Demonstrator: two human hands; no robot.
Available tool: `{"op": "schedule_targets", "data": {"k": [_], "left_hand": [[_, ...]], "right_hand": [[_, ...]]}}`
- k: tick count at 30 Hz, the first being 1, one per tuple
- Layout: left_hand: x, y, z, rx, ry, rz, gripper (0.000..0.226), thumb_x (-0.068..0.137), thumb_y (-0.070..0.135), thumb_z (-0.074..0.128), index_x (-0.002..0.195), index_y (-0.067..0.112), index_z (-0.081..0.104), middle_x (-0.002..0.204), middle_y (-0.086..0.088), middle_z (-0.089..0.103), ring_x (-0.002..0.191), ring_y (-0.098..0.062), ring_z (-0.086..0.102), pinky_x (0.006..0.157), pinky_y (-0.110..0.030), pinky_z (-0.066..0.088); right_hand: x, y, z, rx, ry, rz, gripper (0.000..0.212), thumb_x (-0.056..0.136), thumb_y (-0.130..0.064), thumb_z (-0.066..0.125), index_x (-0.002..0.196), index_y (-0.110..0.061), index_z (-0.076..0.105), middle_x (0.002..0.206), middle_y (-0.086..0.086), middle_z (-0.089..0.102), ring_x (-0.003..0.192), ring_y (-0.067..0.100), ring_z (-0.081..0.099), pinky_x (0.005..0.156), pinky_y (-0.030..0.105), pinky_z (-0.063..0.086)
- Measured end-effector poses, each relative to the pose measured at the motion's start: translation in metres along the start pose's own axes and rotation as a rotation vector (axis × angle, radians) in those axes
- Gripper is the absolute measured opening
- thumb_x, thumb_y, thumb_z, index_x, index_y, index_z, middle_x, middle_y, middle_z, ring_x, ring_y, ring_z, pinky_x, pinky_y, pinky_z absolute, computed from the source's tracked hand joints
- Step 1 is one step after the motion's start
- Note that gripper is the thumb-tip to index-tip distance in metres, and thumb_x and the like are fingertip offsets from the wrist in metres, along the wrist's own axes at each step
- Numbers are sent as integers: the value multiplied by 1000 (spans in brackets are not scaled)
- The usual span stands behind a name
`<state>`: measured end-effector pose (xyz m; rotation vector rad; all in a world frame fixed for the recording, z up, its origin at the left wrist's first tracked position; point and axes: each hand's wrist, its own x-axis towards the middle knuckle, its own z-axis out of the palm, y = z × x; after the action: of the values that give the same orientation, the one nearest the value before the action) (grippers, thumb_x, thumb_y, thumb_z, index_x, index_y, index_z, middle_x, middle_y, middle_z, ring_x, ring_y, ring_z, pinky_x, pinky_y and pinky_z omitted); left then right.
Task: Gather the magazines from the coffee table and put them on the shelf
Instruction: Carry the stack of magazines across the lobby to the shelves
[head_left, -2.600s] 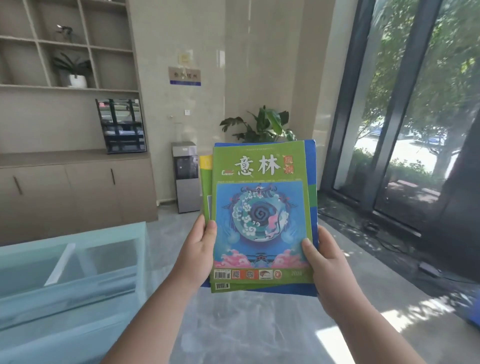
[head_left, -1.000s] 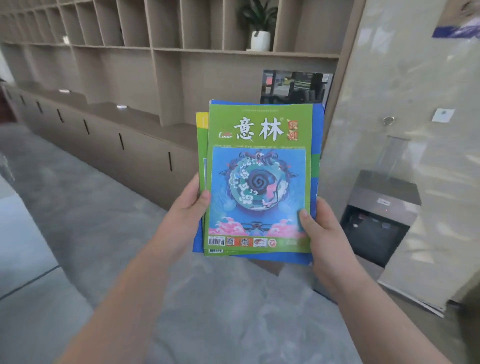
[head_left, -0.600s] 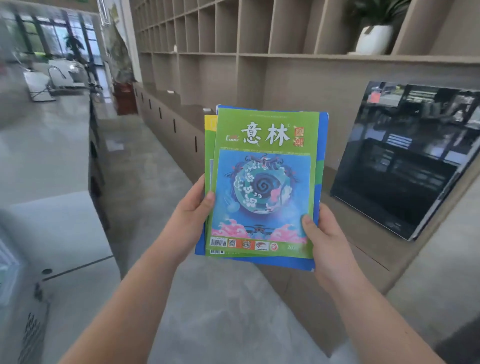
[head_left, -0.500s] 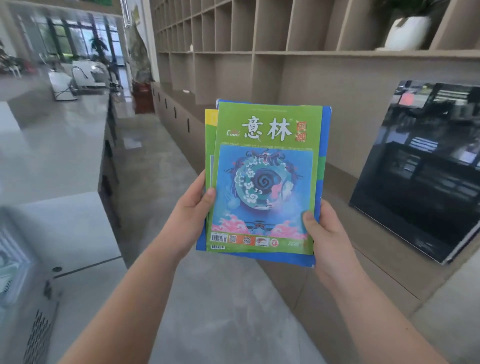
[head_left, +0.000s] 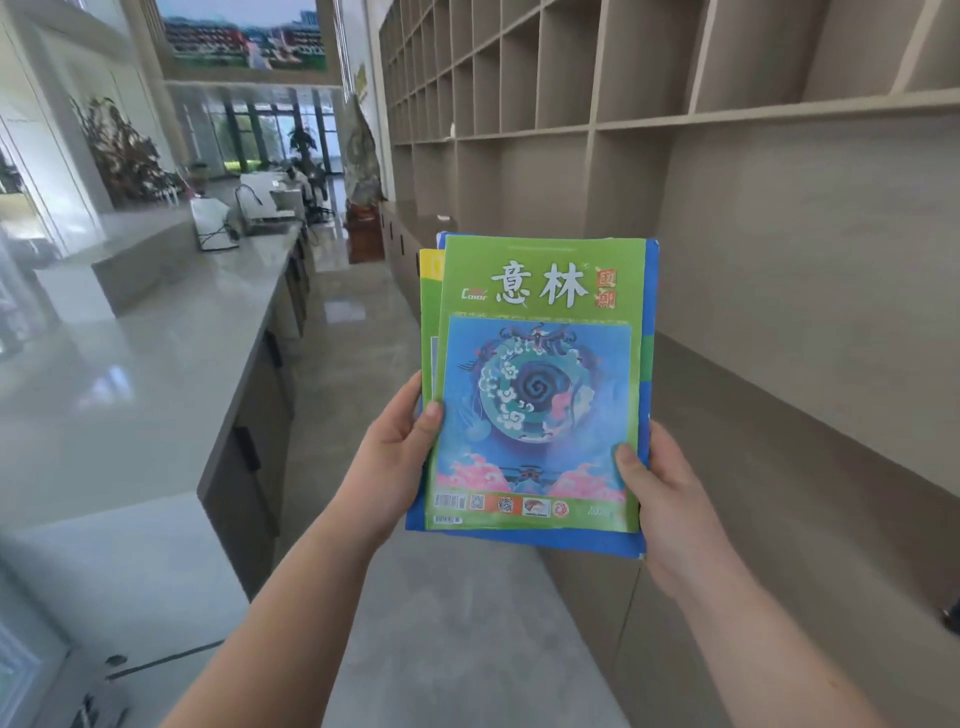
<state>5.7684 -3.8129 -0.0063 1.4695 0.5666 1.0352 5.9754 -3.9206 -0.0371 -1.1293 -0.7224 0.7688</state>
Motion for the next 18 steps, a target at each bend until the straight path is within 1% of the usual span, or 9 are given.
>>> {"op": "schedule_targets", "data": {"k": [2,4,7,9,11,13,16,18], "left_hand": [[46,-13,-1,9,5,-6,36,101,23,45,136,27,53,122,-6,72,104,-28,72,82,-39,61],[105,-33,-2,28,15,-12,34,101,22,46,134,28,55,119,-4,74,100,-25,74,79,-36,61],[190,-66,-5,79,50,-9,35,100,23,49,134,26,55,117,-4,75,100,-28,74,81,-41,60],[255,-88,-4,77,78,-14,35,100,21,50,134,23,55,116,-6,75,97,-28,74,80,-42,61],[319,-104,-3,71,113,-29,31,99,20,52,130,19,57,112,-7,76,90,-27,76,73,-39,62],[377,-116,-3,74,122,-41,26,98,20,53,123,14,57,105,-9,78,81,-26,77,64,-35,61],[465,-138,-5,70,106,-63,18,97,20,53,113,15,58,95,-9,79,76,-27,77,59,-34,60],[522,-155,-9,65,78,-67,12,97,20,53,108,18,58,92,-11,79,74,-28,77,58,-34,60]], "right_hand": [[48,9,-1,17,-18,8,27,100,-9,47,118,-25,61,114,1,74,94,24,73,84,46,58],[110,22,-3,38,-41,13,28,101,-9,47,119,-25,61,111,0,76,91,21,74,80,44,59],[200,41,-5,50,-71,1,29,101,-7,45,121,-23,60,111,0,76,93,21,74,82,42,60],[270,52,-9,55,-94,-3,28,101,-7,45,116,-23,61,109,-1,76,90,18,75,78,39,61],[337,58,-10,54,-106,18,28,101,-6,45,114,-25,62,107,-1,76,88,17,75,75,38,62],[396,61,-10,48,-115,24,29,100,-4,45,114,-24,61,109,2,75,88,19,74,76,38,62],[482,66,-8,40,-80,32,31,101,-4,45,117,-26,60,110,1,75,90,20,74,78,40,62],[536,75,-7,41,-52,43,31,101,-4,45,117,-27,60,105,-2,77,86,17,75,73,37,63]]}}
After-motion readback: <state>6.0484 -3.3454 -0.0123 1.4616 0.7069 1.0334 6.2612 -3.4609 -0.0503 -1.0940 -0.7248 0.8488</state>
